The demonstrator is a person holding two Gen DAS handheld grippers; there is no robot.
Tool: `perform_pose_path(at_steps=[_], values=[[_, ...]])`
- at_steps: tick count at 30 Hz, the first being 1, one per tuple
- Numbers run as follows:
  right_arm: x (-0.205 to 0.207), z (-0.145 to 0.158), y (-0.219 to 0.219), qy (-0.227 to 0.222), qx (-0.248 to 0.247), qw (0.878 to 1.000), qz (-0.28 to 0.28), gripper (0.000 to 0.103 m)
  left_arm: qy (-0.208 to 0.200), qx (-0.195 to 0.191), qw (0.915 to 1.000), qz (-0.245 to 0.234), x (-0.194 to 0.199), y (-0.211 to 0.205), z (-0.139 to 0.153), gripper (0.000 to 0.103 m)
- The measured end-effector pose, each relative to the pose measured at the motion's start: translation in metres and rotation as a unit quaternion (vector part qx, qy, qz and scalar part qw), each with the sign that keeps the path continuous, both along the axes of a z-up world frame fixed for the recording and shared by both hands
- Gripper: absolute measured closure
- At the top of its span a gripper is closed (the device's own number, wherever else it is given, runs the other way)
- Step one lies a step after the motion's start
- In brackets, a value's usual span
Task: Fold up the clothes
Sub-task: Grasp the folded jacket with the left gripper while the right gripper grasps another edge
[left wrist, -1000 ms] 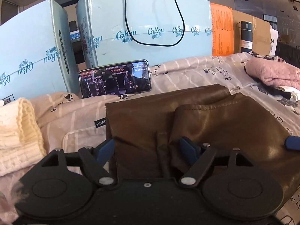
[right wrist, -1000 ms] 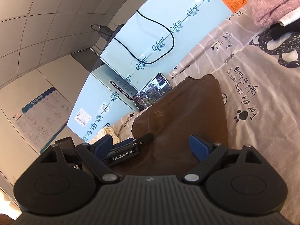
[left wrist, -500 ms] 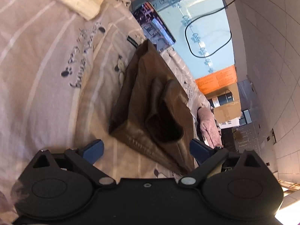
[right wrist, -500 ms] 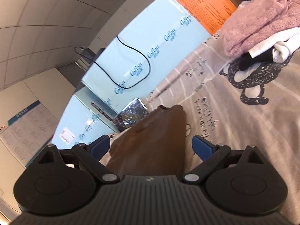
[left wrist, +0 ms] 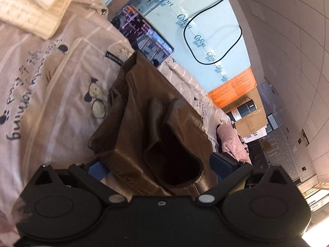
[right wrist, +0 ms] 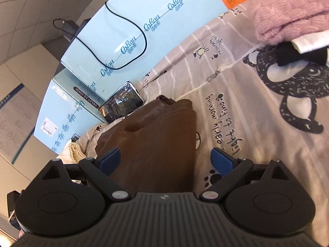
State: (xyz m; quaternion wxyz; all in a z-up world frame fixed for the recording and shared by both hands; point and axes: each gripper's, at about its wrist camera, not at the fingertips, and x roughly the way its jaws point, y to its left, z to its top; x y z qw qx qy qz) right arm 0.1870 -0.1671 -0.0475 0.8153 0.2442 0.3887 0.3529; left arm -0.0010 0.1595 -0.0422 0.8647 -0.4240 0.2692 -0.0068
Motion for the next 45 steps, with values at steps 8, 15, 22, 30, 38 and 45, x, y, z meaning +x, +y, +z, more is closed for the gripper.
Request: perform_pose_path(at_steps=[8, 15, 22, 30, 38, 45], values=[[0.016, 0.001, 0.032, -0.006, -0.013, 1.0, 0.005, 0.01, -0.006, 0.121, 0.9899, 0.075, 0.032, -0.003, -0.004, 0.038], [0.011, -0.005, 0.031, -0.001, 0.012, 1.0, 0.004, 0.075, -0.019, 0.152, 0.9858, 0.069, 0.033, -0.007, -0.007, 0.063], [-0.017, 0.021, 0.028, -0.066, 0.054, 0.996, 0.014, 0.091, -0.059, 0.187, 0.9784, 0.065, 0.016, -0.018, 0.006, 0.073], [-0.056, 0.072, 0.047, -0.146, 0.073, 0.985, 0.057, 0.091, -0.148, 0.187, 0.9651, 0.107, -0.037, -0.007, 0.03, 0.074], [-0.088, 0.122, 0.114, -0.228, 0.099, 0.959, 0.133, 0.091, -0.218, 0.217, 0.934, 0.182, -0.104, 0.041, 0.063, 0.074], [-0.087, 0.146, 0.219, -0.246, 0.124, 0.94, 0.199, 0.091, -0.23, 0.259, 0.8975, 0.273, -0.139, 0.095, 0.084, 0.074]])
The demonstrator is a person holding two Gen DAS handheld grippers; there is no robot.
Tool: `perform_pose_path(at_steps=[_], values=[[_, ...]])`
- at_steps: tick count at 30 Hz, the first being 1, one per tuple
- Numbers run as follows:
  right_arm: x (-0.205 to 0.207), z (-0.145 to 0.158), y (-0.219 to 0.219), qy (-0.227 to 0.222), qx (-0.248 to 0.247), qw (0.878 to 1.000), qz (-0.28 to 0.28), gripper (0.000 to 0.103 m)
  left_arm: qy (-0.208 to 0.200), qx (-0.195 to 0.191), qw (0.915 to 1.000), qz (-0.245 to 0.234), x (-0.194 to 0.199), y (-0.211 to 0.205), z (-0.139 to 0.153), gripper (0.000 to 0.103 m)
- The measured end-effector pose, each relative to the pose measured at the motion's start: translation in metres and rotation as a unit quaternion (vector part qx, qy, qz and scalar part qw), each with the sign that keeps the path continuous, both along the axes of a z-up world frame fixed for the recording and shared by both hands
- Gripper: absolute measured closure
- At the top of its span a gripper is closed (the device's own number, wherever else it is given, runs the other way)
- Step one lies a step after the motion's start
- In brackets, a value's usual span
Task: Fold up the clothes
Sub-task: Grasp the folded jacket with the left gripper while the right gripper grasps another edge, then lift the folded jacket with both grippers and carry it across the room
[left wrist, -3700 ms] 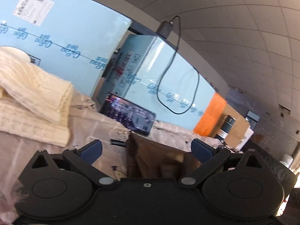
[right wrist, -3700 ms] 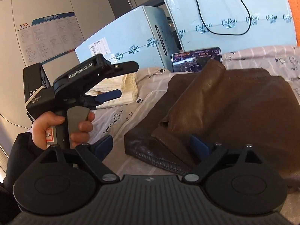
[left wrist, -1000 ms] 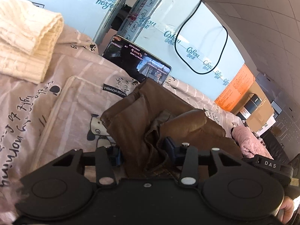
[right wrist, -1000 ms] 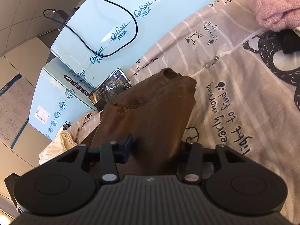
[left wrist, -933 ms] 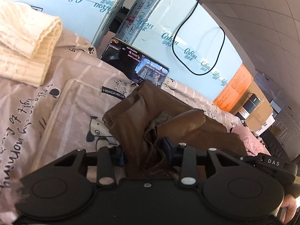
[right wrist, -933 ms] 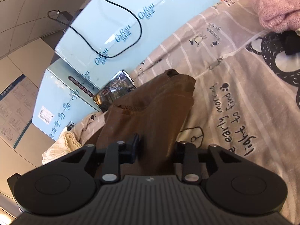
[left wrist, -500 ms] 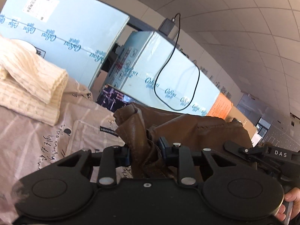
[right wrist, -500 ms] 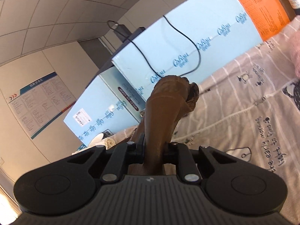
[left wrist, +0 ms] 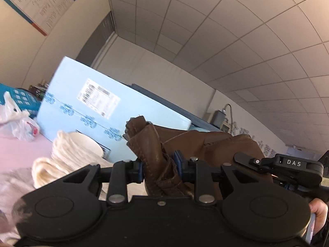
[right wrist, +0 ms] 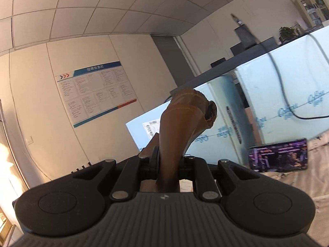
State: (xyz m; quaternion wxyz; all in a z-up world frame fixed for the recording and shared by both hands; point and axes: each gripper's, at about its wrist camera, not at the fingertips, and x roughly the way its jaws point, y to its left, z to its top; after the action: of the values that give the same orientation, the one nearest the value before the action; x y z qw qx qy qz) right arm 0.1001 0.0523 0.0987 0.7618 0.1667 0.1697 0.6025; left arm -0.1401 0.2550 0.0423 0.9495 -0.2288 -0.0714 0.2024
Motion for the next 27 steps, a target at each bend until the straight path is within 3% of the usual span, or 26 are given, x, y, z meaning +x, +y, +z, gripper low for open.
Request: perform_pose_path(at_steps=[6, 14, 19, 27], values=[[0.011, 0.004, 0.103, -0.003, -0.005, 0.998, 0.065, 0.091, -0.001, 0.001, 0.9958, 0.091, -0.009, 0.051, -0.004, 0.074], [0.052, -0.044, 0.211, 0.056, -0.063, 0.993, 0.082, 0.092, 0.059, -0.062, 0.985, 0.15, 0.015, 0.109, -0.047, 0.074], [0.082, -0.082, 0.234, 0.099, -0.1, 0.988, 0.056, 0.091, 0.074, -0.073, 0.9831, 0.15, 0.019, 0.109, -0.057, 0.074], [0.072, -0.09, 0.241, 0.036, -0.146, 0.988, 0.024, 0.077, 0.098, -0.061, 0.98, 0.162, 0.026, 0.104, -0.064, 0.071]])
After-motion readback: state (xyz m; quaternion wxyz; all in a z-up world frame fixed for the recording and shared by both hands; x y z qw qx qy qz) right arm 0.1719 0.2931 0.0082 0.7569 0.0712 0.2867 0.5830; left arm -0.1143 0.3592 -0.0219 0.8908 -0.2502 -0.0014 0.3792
